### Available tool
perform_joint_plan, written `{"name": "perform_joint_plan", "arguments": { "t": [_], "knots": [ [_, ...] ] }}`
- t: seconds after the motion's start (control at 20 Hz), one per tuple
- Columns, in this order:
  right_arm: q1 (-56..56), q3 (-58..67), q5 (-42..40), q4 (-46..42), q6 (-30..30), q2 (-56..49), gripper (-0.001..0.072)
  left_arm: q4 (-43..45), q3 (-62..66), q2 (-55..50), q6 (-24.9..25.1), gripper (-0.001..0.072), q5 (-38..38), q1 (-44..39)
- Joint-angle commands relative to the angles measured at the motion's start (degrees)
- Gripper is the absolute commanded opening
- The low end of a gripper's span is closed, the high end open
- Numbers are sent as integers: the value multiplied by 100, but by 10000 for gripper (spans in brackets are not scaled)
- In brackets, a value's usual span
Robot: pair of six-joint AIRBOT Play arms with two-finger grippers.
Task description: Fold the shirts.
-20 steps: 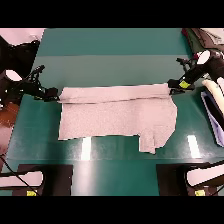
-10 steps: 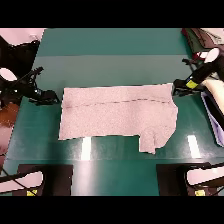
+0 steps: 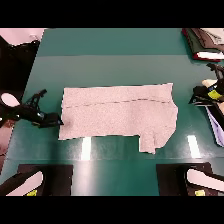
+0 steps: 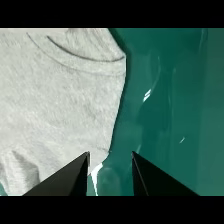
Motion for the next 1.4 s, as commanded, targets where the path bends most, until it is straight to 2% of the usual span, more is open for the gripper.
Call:
{"name": "perform_joint_plan", "arguments": {
  "t": [0.0,0.6,0.65,0.7,0.75,1.0,1.15,1.25,1.35],
  "knots": [
    [-146,-420,-146,492,-188,389,304,-81,-667,96,-37,544,166,-2],
    [-146,-417,-46,745,-219,415,304,-256,-767,96,-37,541,-258,-4],
    [-146,-420,9,743,-219,415,304,-260,-765,96,-35,351,-258,-2],
    [-146,-446,31,741,-219,420,304,-313,-765,98,-28,66,-247,-2],
    [-146,-555,26,739,-219,461,304,-417,-761,98,-2,24,-247,-2],
    [-144,-2310,-90,750,-208,1316,304,-664,-597,382,11,24,-249,-2],
    [-144,-3445,-409,752,146,2006,312,-680,-568,664,9,24,-149,-2],
    [-144,-3980,-509,754,310,2361,377,-682,-570,706,11,24,-164,-4],
    [-144,-4387,-584,901,352,2614,389,-684,-568,706,11,24,-155,-2]
  ]
}}
